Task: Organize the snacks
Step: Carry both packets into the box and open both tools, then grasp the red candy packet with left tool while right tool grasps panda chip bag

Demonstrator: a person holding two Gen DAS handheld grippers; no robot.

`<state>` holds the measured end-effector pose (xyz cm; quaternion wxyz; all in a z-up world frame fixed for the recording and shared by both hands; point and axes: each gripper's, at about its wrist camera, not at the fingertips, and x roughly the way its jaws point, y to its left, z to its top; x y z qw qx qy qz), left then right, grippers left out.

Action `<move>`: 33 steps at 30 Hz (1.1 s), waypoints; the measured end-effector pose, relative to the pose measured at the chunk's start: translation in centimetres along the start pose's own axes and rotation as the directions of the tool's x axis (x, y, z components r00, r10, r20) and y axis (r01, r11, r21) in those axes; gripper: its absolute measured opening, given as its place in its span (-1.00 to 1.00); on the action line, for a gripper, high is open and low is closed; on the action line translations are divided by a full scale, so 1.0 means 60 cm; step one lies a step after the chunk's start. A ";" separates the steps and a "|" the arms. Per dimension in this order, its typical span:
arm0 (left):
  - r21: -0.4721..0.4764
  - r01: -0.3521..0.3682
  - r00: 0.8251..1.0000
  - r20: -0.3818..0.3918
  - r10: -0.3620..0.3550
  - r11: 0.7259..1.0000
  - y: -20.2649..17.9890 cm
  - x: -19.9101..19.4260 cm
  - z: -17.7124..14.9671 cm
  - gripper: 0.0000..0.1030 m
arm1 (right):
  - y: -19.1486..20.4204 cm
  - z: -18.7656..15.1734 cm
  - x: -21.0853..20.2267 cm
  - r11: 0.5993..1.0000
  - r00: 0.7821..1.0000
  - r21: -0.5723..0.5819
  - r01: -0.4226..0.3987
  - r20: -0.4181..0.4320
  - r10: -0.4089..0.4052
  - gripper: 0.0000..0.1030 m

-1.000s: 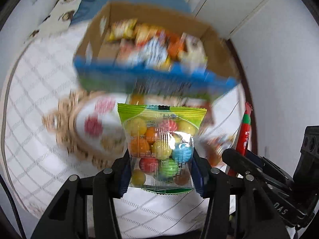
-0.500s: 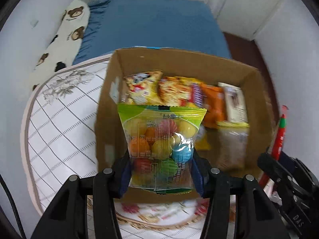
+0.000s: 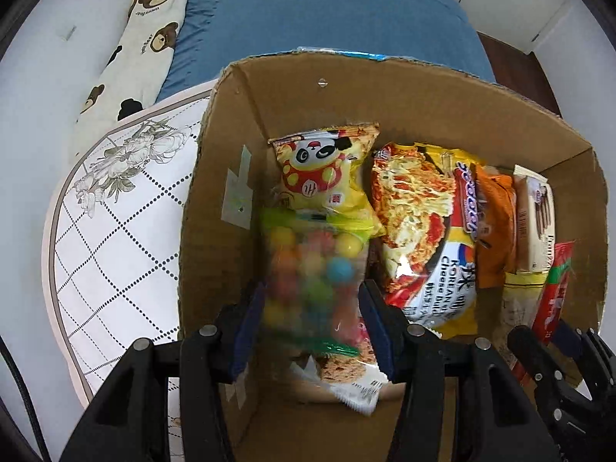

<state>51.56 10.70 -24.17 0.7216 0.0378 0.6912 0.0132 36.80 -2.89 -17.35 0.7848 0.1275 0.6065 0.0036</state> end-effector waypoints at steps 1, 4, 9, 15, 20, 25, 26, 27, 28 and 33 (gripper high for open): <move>-0.005 -0.014 1.000 0.009 0.014 1.000 0.002 0.001 0.001 -0.04 | 0.000 0.002 0.013 1.000 0.999 -0.005 0.003 -0.037 -0.003 -0.05; -0.017 -0.007 0.999 0.037 0.008 1.000 0.005 -0.001 0.006 0.43 | 0.002 0.002 0.038 0.999 0.994 -0.027 0.033 -0.104 -0.035 0.35; -0.030 0.040 0.999 0.010 -0.040 0.999 0.002 0.010 0.011 0.69 | 0.000 -0.002 0.048 0.997 0.990 -0.038 0.069 -0.122 -0.074 0.81; -0.032 0.073 0.997 0.025 -0.072 0.997 -0.002 0.009 -0.001 0.70 | -0.013 -0.005 0.032 0.994 0.989 -0.031 0.108 -0.102 -0.110 0.88; -0.022 0.085 0.995 0.049 -0.084 0.996 -0.007 -0.003 -0.017 0.75 | -0.038 -0.010 0.008 0.991 0.988 -0.007 0.134 -0.077 -0.134 0.88; -0.017 0.082 0.994 0.072 -0.080 0.996 -0.014 -0.024 -0.032 0.76 | -0.054 -0.016 -0.010 0.989 0.987 0.014 0.145 -0.068 -0.144 0.88; -0.015 0.084 0.993 0.080 -0.082 0.996 -0.015 -0.031 -0.036 0.76 | -0.055 -0.018 -0.015 0.989 0.988 0.015 0.145 -0.063 -0.144 0.88; -0.012 0.085 0.993 0.089 -0.084 0.996 -0.016 -0.037 -0.039 0.76 | -0.056 -0.019 -0.020 0.989 0.988 0.016 0.146 -0.057 -0.145 0.88; -0.011 0.084 0.992 0.097 -0.083 0.996 -0.017 -0.043 -0.044 0.76 | -0.057 -0.021 -0.029 0.989 0.988 0.014 0.150 -0.045 -0.149 0.88; -0.007 0.124 0.981 0.150 -0.122 0.992 -0.020 -0.084 -0.076 0.76 | -0.051 -0.037 -0.079 0.985 0.985 -0.010 0.173 0.026 -0.173 0.88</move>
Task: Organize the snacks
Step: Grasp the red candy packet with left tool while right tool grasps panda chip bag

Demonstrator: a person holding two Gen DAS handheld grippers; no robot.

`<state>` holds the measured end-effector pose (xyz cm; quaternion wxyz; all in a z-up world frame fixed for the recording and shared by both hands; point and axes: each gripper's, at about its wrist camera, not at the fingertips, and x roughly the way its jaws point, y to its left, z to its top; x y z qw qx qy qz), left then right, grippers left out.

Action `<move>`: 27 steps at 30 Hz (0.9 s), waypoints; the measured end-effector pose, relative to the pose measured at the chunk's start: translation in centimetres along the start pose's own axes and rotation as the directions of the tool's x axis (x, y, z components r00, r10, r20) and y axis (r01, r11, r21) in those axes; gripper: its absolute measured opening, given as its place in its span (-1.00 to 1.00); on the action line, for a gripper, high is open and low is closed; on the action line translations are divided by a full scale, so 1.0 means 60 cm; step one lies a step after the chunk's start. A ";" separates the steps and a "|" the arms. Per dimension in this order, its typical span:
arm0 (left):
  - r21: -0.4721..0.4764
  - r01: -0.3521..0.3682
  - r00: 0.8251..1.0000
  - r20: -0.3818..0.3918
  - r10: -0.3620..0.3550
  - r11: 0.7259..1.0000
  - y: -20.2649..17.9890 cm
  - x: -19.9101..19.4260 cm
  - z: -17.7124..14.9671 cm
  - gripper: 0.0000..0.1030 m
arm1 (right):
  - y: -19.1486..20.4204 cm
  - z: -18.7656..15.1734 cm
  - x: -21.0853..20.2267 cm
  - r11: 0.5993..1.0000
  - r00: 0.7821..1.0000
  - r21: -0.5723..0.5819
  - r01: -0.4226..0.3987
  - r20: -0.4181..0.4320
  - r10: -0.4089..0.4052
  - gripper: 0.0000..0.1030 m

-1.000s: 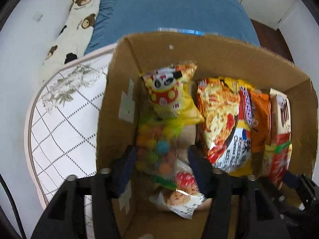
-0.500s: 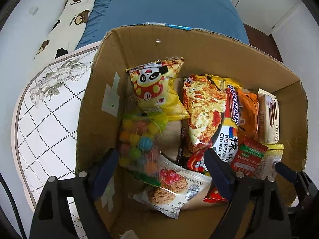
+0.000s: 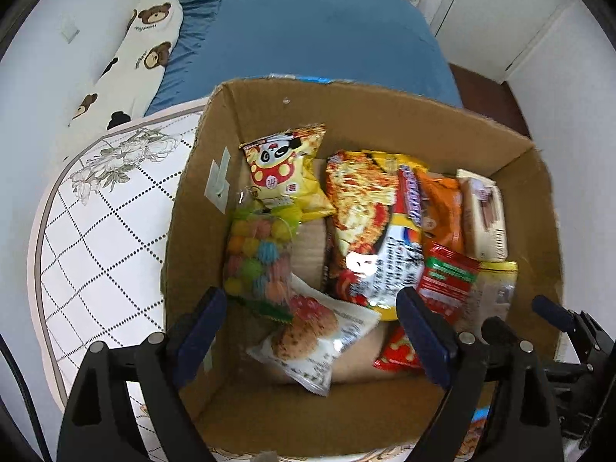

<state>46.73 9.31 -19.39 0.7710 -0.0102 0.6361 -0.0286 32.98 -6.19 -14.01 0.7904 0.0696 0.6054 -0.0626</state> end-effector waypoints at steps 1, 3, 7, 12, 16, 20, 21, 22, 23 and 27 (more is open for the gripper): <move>0.006 -0.002 1.000 0.014 0.002 1.000 -0.001 -0.008 -0.004 0.76 | -0.001 -0.005 -0.011 1.000 1.000 -0.003 0.004 0.017 -0.003 0.88; 0.016 -0.011 0.999 0.051 0.010 1.000 -0.007 -0.028 -0.017 0.76 | 0.001 -0.014 -0.026 1.000 0.999 -0.012 0.011 0.042 -0.011 0.88; 0.024 -0.001 0.994 0.111 -0.002 1.000 -0.009 -0.066 -0.040 0.76 | 0.000 -0.038 -0.066 1.000 0.995 -0.022 0.016 0.100 -0.014 0.88; 0.034 0.002 0.981 0.195 -0.008 0.999 -0.019 -0.122 -0.081 0.76 | 0.002 -0.065 -0.103 0.999 0.988 -0.029 0.020 0.152 -0.015 0.88; 0.038 0.000 0.972 0.233 -0.009 0.999 -0.022 -0.148 -0.110 0.76 | 0.003 -0.091 -0.143 0.999 0.978 -0.036 0.038 0.206 -0.030 0.88; 0.041 0.013 0.964 0.264 -0.023 0.999 -0.024 -0.175 -0.139 0.76 | 0.007 -0.118 -0.183 0.998 0.965 -0.044 0.052 0.258 -0.039 0.88; 0.047 0.012 0.960 0.279 -0.025 0.999 -0.026 -0.186 -0.148 0.76 | 0.008 -0.124 -0.192 0.998 0.963 -0.046 0.052 0.268 -0.038 0.88; 0.050 0.013 0.957 0.290 -0.027 0.999 -0.028 -0.194 -0.155 0.76 | 0.011 -0.131 -0.201 0.997 0.960 -0.049 0.052 0.279 -0.036 0.88; 0.052 0.013 0.953 0.301 -0.028 0.999 -0.029 -0.202 -0.162 0.76 | 0.014 -0.141 -0.213 0.997 0.955 -0.052 0.054 0.293 -0.036 0.88; 0.063 0.014 0.935 0.353 -0.036 0.998 -0.033 -0.242 -0.195 0.76 | 0.021 -0.171 -0.248 0.998 0.944 -0.049 0.047 0.329 -0.028 0.88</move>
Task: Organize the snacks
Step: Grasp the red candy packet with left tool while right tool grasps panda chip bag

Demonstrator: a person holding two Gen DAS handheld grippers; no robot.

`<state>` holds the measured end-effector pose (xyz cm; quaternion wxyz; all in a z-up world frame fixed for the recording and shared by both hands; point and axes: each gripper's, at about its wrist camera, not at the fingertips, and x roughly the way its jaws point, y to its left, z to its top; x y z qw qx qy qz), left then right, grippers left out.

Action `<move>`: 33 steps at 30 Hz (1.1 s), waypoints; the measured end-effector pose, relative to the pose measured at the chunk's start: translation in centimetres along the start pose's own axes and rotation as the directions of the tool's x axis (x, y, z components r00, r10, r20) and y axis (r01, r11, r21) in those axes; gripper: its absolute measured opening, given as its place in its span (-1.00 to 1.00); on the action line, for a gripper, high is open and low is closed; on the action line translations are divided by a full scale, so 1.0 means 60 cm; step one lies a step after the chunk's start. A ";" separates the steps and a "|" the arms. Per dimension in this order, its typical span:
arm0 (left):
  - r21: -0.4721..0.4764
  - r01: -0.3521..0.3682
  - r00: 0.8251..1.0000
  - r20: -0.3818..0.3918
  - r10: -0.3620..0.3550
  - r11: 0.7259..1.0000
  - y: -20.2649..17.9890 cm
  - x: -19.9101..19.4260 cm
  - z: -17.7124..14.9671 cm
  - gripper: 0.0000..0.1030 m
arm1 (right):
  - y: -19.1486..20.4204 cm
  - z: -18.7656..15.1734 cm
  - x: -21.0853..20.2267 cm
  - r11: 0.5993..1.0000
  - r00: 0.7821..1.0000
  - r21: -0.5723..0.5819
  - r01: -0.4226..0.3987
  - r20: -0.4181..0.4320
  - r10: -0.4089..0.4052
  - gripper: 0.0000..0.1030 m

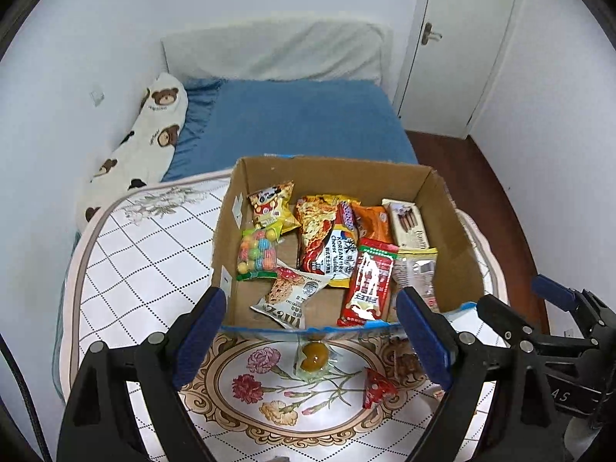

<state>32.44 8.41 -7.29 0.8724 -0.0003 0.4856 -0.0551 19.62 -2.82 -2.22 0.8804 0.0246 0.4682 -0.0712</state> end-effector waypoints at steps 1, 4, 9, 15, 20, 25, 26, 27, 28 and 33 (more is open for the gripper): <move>0.005 -0.003 1.000 0.011 0.003 1.000 -0.001 -0.009 -0.004 0.76 | 0.003 -0.006 -0.015 1.000 1.000 0.003 -0.001 0.015 0.001 0.88; 0.016 -0.007 0.999 0.039 0.007 1.000 -0.004 -0.039 -0.018 0.76 | 0.009 -0.019 -0.048 1.000 0.999 0.007 -0.003 0.045 0.002 0.88; 0.028 0.002 0.997 0.076 -0.004 1.000 -0.002 -0.083 -0.042 0.76 | 0.023 -0.045 -0.103 1.000 0.995 0.026 -0.006 0.095 0.004 0.88; 0.024 0.030 0.995 0.097 -0.032 0.999 0.007 -0.119 -0.070 1.00 | 0.023 -0.090 -0.140 0.997 0.994 0.078 -0.011 0.107 0.003 0.95; 0.012 0.045 0.998 0.043 -0.045 0.999 0.018 -0.100 -0.115 1.00 | -0.014 -0.144 -0.117 0.982 0.999 0.189 -0.022 0.032 0.016 0.95; 0.007 0.044 0.994 -0.100 -0.043 0.999 0.005 -0.027 -0.182 1.00 | -0.084 -0.213 -0.048 0.956 0.996 0.291 0.021 -0.091 0.006 0.95; 0.002 0.043 0.989 -0.142 -0.042 0.999 -0.002 -0.005 -0.197 0.99 | -0.097 -0.225 -0.030 0.956 0.993 0.293 0.032 -0.118 0.003 0.95; 0.000 0.038 0.985 -0.169 -0.037 0.999 -0.007 0.009 -0.208 0.99 | -0.106 -0.233 -0.017 0.955 0.990 0.292 0.041 -0.138 -0.001 0.95; 0.002 0.025 0.979 -0.203 -0.024 1.000 -0.016 0.030 -0.221 0.99 | -0.119 -0.245 0.008 0.959 0.985 0.278 0.056 -0.170 -0.008 0.95; 0.014 -0.027 0.949 -0.315 0.030 1.000 -0.065 0.121 -0.266 0.99 | -0.144 -0.276 0.104 0.979 0.961 0.196 0.054 -0.278 0.002 0.95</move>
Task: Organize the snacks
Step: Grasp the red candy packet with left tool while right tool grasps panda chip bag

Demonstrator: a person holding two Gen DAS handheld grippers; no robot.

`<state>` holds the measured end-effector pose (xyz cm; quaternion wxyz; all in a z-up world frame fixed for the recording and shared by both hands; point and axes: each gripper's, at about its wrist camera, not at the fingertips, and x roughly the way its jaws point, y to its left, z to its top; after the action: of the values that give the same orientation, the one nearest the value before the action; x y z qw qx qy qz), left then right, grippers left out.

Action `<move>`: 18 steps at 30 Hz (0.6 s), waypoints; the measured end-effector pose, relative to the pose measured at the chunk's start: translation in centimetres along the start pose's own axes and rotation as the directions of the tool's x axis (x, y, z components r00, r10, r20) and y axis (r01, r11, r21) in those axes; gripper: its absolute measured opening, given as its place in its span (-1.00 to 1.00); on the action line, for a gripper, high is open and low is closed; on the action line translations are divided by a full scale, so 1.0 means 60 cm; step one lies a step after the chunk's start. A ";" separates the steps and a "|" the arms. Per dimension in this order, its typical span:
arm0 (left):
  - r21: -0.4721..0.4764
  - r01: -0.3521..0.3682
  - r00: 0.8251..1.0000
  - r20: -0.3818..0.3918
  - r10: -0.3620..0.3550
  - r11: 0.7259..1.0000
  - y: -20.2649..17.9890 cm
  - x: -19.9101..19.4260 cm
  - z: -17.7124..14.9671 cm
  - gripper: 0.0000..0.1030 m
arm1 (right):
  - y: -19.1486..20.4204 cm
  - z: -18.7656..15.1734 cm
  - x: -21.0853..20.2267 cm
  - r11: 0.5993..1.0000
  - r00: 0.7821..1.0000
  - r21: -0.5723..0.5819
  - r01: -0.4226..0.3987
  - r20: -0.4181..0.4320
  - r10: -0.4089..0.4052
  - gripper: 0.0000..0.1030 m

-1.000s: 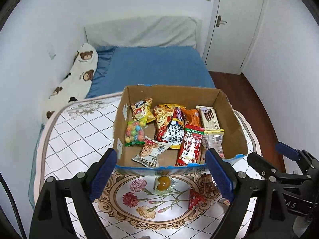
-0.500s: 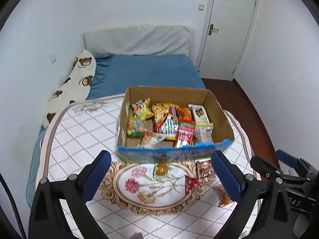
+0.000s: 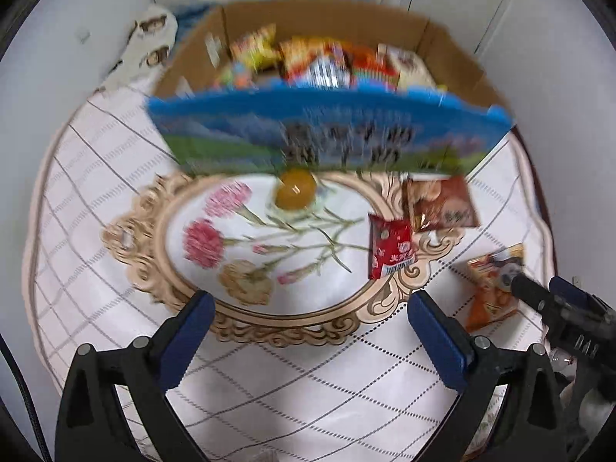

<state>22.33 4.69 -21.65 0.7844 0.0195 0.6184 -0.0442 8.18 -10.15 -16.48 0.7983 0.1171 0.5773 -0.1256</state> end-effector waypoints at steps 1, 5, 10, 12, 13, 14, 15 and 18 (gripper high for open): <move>-0.001 -0.004 1.000 -0.023 0.004 1.000 -0.010 0.019 0.004 0.99 | -0.001 0.001 0.012 1.000 1.000 -0.015 0.002 -0.011 -0.002 0.95; -0.008 0.013 0.994 -0.107 -0.014 1.000 -0.045 0.084 0.024 0.99 | -0.010 -0.007 0.066 0.998 0.998 -0.051 -0.031 -0.050 0.028 0.95; -0.066 0.065 0.983 -0.165 -0.075 0.996 -0.064 0.138 0.051 0.99 | -0.020 -0.012 0.102 0.997 0.996 -0.055 -0.048 -0.080 0.044 0.92; -0.081 0.086 0.979 -0.176 -0.099 0.993 -0.069 0.153 0.060 0.91 | -0.023 -0.013 0.105 0.997 0.996 -0.051 -0.056 -0.073 0.052 0.91; -0.082 0.096 0.978 -0.176 -0.109 0.992 -0.072 0.160 0.065 0.82 | -0.022 -0.013 0.104 0.997 0.996 -0.054 -0.061 -0.064 0.057 0.91; -0.078 0.097 0.978 -0.179 -0.110 0.992 -0.075 0.166 0.068 0.54 | -0.020 -0.011 0.106 0.997 0.997 -0.058 -0.059 -0.057 0.056 0.90; -0.072 0.091 0.977 -0.186 -0.102 0.993 -0.078 0.173 0.070 0.29 | -0.020 -0.009 0.108 0.997 0.997 -0.058 -0.056 -0.053 0.053 0.87; -0.064 0.112 0.974 -0.189 -0.123 0.992 -0.084 0.178 0.072 -0.08 | -0.017 -0.004 0.114 0.998 0.998 -0.053 -0.046 -0.035 0.044 0.63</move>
<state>28.52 -1.19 -30.92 0.7172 -0.0337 0.6923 -0.0720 9.69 -11.46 -23.10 0.7939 0.1107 0.5910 -0.0901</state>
